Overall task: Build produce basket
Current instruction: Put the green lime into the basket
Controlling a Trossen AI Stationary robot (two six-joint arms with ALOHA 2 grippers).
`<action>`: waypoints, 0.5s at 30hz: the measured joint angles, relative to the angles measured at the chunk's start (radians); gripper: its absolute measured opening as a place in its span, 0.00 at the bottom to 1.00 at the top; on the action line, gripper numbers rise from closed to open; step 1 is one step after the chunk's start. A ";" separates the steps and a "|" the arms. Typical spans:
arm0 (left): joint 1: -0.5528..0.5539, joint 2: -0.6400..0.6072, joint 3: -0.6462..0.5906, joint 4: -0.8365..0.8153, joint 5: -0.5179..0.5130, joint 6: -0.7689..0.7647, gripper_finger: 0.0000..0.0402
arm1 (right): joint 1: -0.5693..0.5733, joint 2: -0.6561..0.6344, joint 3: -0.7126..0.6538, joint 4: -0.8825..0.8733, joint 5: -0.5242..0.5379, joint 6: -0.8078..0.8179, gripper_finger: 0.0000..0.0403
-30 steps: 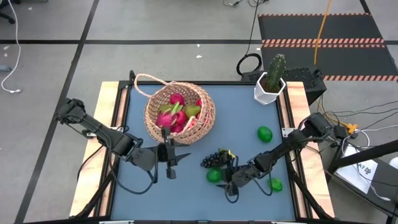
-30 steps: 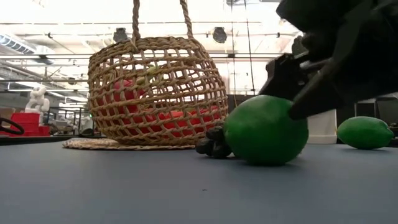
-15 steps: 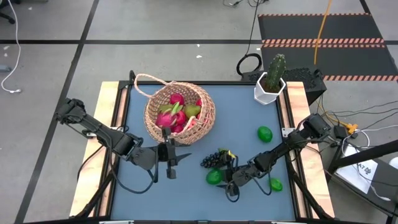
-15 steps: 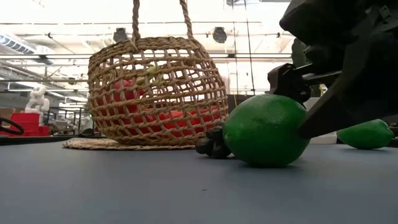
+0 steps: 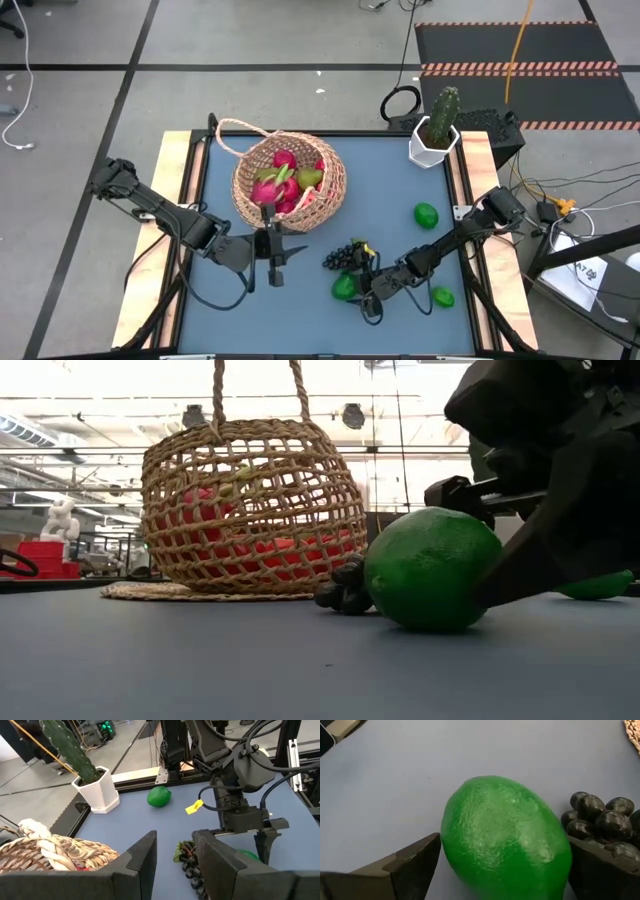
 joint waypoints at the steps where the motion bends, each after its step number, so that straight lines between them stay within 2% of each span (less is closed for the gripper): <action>1: 0.000 0.000 0.000 0.000 0.000 0.001 0.34 | 0.000 0.000 0.000 0.000 -0.001 0.000 0.93; 9: 0.000 0.000 0.000 -0.001 0.000 0.003 0.34 | 0.000 -0.001 0.000 0.002 -0.027 0.000 0.76; 12: 0.000 0.000 0.000 -0.001 0.000 0.002 0.34 | 0.000 -0.012 0.000 -0.003 -0.029 0.002 0.75; 15: 0.000 0.008 0.000 0.007 0.000 -0.002 0.34 | 0.000 -0.043 0.000 -0.001 -0.028 0.003 0.78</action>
